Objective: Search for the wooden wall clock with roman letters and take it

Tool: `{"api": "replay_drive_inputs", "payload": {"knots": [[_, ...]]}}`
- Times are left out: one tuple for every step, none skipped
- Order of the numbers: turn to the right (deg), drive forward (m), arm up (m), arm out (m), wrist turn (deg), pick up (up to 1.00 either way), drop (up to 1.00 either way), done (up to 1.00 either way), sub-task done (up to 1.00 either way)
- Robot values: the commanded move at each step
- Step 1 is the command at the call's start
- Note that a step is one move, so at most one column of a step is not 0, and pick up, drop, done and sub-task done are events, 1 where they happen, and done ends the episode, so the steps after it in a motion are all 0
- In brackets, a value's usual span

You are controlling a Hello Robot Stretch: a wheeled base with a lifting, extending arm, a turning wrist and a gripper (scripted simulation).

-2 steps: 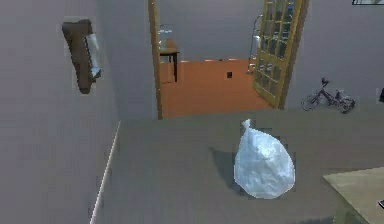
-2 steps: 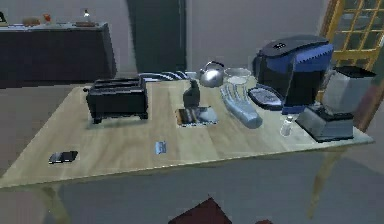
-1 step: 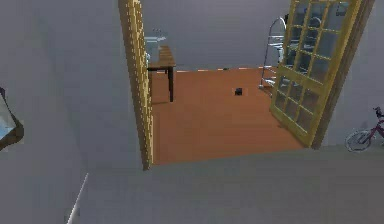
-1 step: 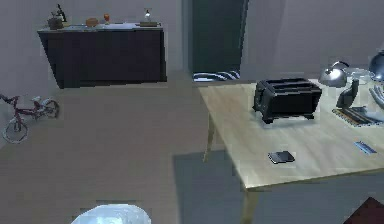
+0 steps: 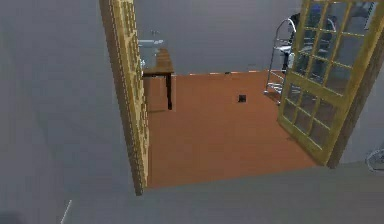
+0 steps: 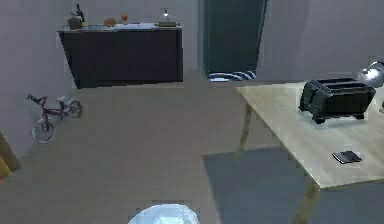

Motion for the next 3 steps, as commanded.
{"api": "replay_drive_inputs", "payload": {"knots": [[-45.0, 0.00, 0.00, 0.00, 0.0, 0.00, 0.00, 0.00, 0.00], [-45.0, 0.00, 0.00, 0.00, 0.0, 0.00, 0.00, 0.00, 0.00], [-45.0, 0.00, 0.00, 0.00, 0.0, 0.00, 0.00, 0.00, 0.00]]}}
